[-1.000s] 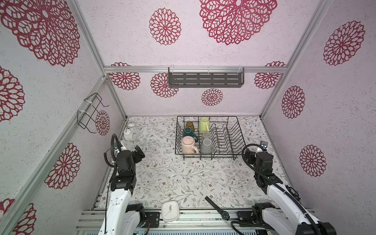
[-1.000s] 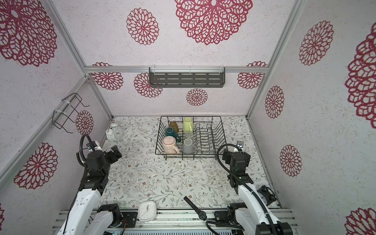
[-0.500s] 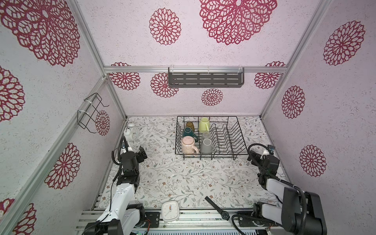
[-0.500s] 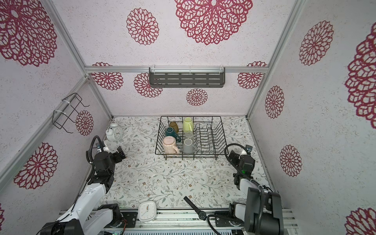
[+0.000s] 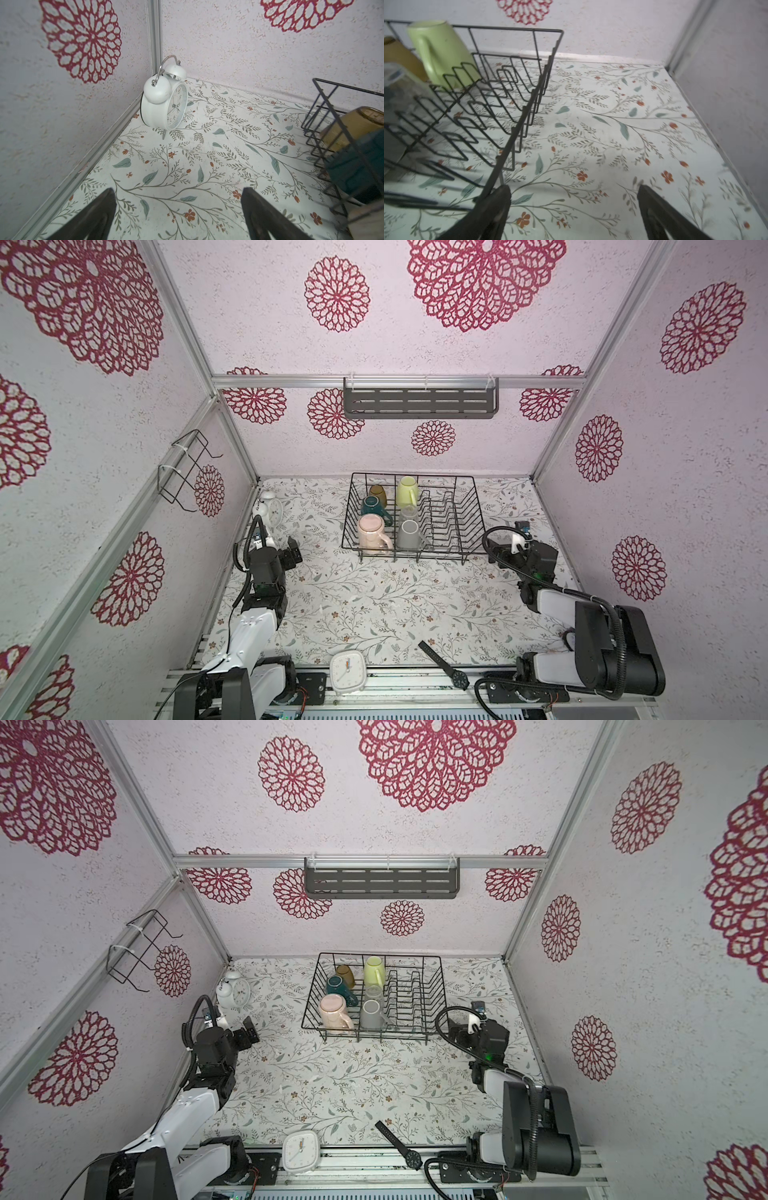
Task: Load cups into a dish rack
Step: Move the dish rack to the top-center of the table, then reset both arms
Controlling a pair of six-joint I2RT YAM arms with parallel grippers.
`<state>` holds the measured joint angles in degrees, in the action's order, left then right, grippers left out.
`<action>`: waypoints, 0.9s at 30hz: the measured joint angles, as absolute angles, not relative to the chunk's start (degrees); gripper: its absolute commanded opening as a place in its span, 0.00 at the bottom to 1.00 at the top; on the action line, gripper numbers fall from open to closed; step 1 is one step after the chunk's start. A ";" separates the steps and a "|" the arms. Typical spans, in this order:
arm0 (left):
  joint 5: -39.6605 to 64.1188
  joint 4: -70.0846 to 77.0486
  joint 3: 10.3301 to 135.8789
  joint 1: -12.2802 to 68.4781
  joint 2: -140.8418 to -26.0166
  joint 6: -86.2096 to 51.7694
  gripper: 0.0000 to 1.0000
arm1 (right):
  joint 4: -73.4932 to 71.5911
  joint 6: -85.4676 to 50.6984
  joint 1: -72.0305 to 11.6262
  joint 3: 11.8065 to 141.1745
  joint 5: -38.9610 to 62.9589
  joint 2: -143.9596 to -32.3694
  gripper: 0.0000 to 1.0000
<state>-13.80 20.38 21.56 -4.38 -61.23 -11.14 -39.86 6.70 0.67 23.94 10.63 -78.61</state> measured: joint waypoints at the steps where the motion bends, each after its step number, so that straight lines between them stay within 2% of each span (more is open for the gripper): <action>1: -13.67 20.73 21.56 -4.38 -61.56 -10.90 0.97 | -39.57 8.05 -0.69 24.62 11.20 -79.11 0.99; 6: -12.84 24.62 19.79 -4.38 -63.09 -9.58 0.97 | -42.74 8.99 -2.79 22.31 11.90 -79.40 0.99; 16: -10.92 35.11 18.00 -4.38 -71.37 -7.64 0.97 | -52.36 2.15 0.45 15.57 -1.15 -79.61 0.99; 20: -10.61 39.33 18.28 -4.40 -74.70 -6.52 0.97 | -62.65 -0.12 1.21 13.56 -3.25 -85.08 0.99; 27: -8.23 49.87 18.50 -4.91 -82.74 -5.93 0.97 | -65.23 -1.58 1.30 13.08 -6.00 -88.27 0.99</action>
